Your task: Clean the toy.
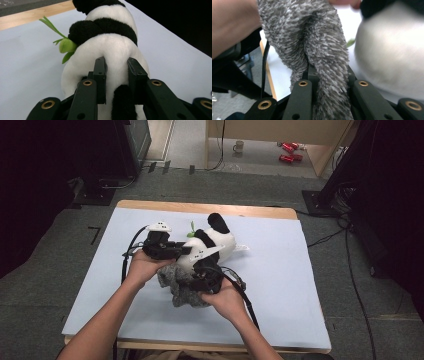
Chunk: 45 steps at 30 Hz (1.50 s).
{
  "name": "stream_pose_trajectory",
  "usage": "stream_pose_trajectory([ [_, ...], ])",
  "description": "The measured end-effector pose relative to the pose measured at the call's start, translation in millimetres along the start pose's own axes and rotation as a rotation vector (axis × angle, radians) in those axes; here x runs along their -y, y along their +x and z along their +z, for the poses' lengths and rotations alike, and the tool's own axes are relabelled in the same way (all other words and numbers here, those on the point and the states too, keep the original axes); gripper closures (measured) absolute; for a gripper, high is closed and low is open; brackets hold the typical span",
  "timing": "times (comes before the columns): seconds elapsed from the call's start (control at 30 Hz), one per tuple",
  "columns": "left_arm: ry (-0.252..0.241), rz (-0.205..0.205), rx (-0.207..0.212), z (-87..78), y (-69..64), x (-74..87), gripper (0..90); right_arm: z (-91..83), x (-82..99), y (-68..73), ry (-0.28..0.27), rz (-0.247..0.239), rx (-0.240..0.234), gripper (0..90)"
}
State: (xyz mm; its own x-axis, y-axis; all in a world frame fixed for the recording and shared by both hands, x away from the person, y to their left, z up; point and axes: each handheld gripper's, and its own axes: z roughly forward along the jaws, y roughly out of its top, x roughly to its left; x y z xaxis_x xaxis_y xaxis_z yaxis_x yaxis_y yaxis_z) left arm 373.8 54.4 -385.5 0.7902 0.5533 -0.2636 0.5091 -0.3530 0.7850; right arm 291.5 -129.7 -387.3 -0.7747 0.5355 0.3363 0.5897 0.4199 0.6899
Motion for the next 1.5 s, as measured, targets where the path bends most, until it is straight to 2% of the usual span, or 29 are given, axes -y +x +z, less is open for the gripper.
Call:
stream_pose_trajectory([
  [0.07, 0.001, -0.001, 0.001, 0.2, -0.3, 0.2, 72.5, 4.5, -2.6, -5.0, 0.017, 0.008, 0.024, 77.6],
  [0.2, 0.009, 0.01, -0.006, 1.0, -1.6, 0.5, 72.5, 22.4, 2.3, -19.3, 0.056, 0.052, 0.058, 77.7],
  [0.33, 0.025, 0.02, -0.016, 1.4, -1.4, 2.9, 72.3, 32.3, 12.3, -27.6, 0.046, 0.088, 0.04, 77.9],
  [0.67, 0.009, 0.0, -0.022, 1.0, 3.4, 7.2, 71.4, 38.8, 25.0, -33.6, 0.087, 0.056, 0.071, 77.8],
  [0.83, 0.014, 0.012, -0.038, -1.3, 5.0, 9.0, 70.1, 36.8, 27.3, -36.0, 0.128, 0.033, 0.089, 77.7],
  [0.9, 0.013, 0.01, -0.038, -2.3, 5.5, 9.9, 69.1, 35.1, 28.2, -38.5, 0.143, 0.038, 0.086, 77.6],
  [0.97, 0.013, 0.024, -0.042, -3.5, 5.3, 10.7, 67.8, 34.1, 28.6, -39.4, 0.154, 0.036, 0.087, 77.6],
  [1.03, 0.006, 0.046, -0.037, -4.0, 4.7, 11.8, 63.4, 30.9, 29.8, -40.5, 0.176, 0.024, 0.102, 77.6],
  [1.17, 0.002, 0.081, -0.037, -4.1, 3.9, 12.6, 47.9, 21.9, 33.3, -43.4, 0.195, 0.02, 0.11, 77.5],
  [1.2, 0.003, 0.072, -0.035, -3.3, 4.0, 12.6, 44.1, 19.3, 34.6, -43.9, 0.196, 0.018, 0.113, 77.5],
  [1.27, 0.031, 0.041, -0.004, 1.9, 5.1, 12.5, 31.9, 16.6, 35.6, -44.9, 0.198, 0.024, 0.11, 77.5],
  [1.33, 0.062, 0.04, -0.006, 8.1, 2.7, 12.9, 17.6, 14.4, 36.6, -45.1, 0.2, 0.025, 0.111, 77.4],
  [1.37, 0.074, 0.036, -0.005, 11.8, 1.1, 13.7, 14.0, 13.6, 37.0, -45.4, 0.199, 0.023, 0.113, 77.4],
  [1.43, 0.1, 0.074, -0.009, 20.2, -1.5, 17.6, 11.1, 12.9, 37.1, -46.4, 0.194, 0.034, 0.099, 77.4],
  [1.5, 0.1, 0.071, -0.003, 22.6, -1.0, 19.6, 13.2, 13.2, 36.9, -47.2, 0.204, 0.04, 0.089, 77.3],
])
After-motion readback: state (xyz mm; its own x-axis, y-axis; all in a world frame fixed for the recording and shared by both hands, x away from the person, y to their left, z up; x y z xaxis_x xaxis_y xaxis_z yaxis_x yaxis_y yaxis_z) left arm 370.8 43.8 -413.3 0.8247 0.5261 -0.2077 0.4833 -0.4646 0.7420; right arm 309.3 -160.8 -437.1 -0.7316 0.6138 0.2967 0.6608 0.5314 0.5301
